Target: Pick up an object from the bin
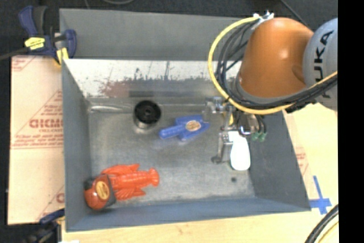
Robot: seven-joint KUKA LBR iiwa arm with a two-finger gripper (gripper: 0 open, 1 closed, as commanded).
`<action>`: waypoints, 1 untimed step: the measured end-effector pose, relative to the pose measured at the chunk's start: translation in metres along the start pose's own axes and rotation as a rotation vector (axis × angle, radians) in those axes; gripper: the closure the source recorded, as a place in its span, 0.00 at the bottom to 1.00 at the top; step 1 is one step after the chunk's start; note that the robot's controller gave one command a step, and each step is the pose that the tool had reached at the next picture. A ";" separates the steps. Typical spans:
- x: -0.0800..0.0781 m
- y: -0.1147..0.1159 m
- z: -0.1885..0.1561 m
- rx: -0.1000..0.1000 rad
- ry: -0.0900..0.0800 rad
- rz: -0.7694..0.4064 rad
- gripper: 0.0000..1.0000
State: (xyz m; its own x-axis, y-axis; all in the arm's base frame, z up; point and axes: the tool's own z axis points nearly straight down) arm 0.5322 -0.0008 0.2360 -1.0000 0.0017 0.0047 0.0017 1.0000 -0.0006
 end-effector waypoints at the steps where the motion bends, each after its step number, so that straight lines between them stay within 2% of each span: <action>1: -0.001 0.000 -0.005 0.000 -0.008 0.000 0.00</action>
Offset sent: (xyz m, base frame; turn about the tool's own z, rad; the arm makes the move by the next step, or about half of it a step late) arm 0.0813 -0.0008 -0.1660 -0.0901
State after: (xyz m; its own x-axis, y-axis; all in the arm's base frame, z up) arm 0.5336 -0.0008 0.2405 -1.0000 0.0018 -0.0038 0.0018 1.0000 -0.0005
